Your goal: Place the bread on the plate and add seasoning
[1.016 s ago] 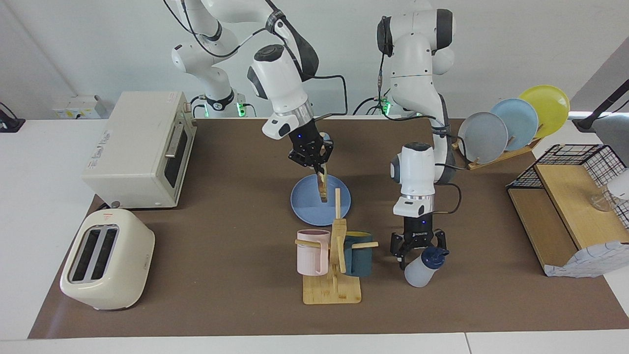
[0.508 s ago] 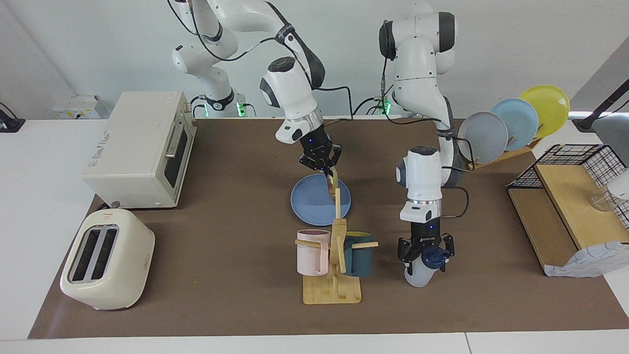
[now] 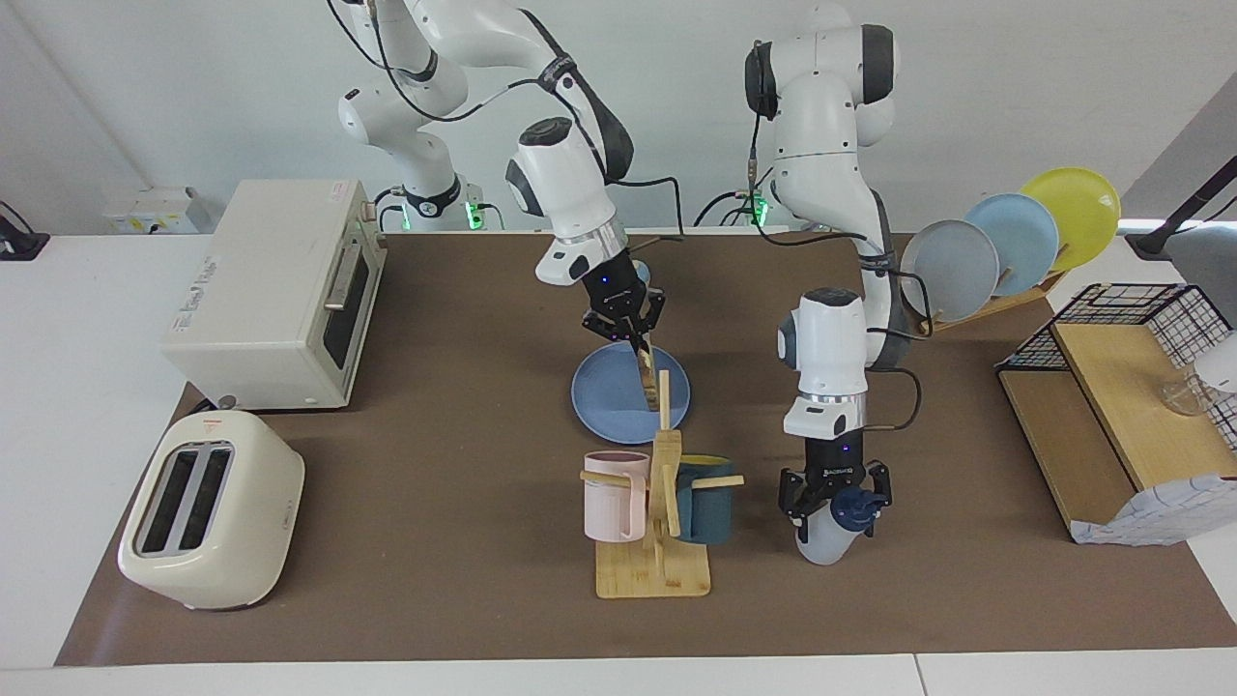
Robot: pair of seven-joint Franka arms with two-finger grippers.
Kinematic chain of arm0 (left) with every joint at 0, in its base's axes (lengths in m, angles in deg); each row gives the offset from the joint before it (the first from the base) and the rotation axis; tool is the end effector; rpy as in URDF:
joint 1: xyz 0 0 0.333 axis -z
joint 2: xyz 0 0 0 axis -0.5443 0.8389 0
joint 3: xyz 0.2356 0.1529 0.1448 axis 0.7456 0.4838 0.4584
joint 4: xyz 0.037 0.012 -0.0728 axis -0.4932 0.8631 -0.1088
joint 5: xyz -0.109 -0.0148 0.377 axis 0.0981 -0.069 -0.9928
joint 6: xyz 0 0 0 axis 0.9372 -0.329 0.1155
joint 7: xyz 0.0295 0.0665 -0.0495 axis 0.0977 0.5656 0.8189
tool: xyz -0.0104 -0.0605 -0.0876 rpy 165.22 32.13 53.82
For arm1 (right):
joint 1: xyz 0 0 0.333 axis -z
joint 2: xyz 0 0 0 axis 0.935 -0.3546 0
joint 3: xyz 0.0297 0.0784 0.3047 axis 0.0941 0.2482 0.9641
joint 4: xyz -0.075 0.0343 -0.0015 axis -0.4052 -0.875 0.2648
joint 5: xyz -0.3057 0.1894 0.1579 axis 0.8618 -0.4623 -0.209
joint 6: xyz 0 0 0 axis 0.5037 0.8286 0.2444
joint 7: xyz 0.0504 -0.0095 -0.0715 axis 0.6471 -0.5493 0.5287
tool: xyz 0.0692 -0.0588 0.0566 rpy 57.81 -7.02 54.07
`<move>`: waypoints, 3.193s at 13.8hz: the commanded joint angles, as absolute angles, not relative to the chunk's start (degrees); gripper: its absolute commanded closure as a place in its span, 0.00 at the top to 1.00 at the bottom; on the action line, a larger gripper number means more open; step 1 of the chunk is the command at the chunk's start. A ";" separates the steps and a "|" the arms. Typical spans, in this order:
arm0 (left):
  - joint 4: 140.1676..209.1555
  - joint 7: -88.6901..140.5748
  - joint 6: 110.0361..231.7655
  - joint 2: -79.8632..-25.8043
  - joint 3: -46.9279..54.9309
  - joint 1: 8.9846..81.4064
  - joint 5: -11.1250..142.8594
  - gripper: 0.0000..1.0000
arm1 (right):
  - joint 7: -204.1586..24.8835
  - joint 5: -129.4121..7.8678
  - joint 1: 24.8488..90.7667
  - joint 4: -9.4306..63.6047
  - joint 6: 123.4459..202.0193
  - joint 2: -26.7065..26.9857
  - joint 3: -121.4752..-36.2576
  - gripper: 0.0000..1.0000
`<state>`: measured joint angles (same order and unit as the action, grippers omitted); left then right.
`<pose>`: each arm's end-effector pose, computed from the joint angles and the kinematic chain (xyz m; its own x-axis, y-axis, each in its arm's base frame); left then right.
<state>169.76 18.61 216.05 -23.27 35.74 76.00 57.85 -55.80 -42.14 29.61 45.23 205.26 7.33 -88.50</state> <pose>0.6681 -0.1987 0.2902 0.6887 -0.0217 0.7247 -0.0224 -0.9997 -0.0086 0.4859 0.3576 0.4034 0.9272 -0.0465 0.3717 0.0934 -0.9322 -0.3498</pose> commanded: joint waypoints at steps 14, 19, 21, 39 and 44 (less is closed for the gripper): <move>168.82 18.59 208.49 -25.53 36.21 75.69 57.17 0.00 | -57.82 -43.37 35.74 53.32 213.18 8.36 -88.26 0.00; 169.88 3.93 198.92 -33.25 37.53 75.35 57.08 0.00 | -57.21 -43.72 36.10 54.90 212.40 8.98 -88.26 0.00; 169.96 -1.16 192.33 -37.65 37.53 74.20 56.99 0.00 | -57.21 -43.72 36.01 54.91 211.87 9.06 -88.26 0.24; 180.92 -36.52 137.28 -76.05 32.54 77.80 41.80 0.00 | -70.89 -43.72 43.99 33.02 170.06 8.71 -88.70 1.00; 190.96 -36.70 137.55 -84.42 24.01 77.89 38.80 0.00 | -73.73 -43.89 44.89 28.82 165.13 8.63 -88.70 1.00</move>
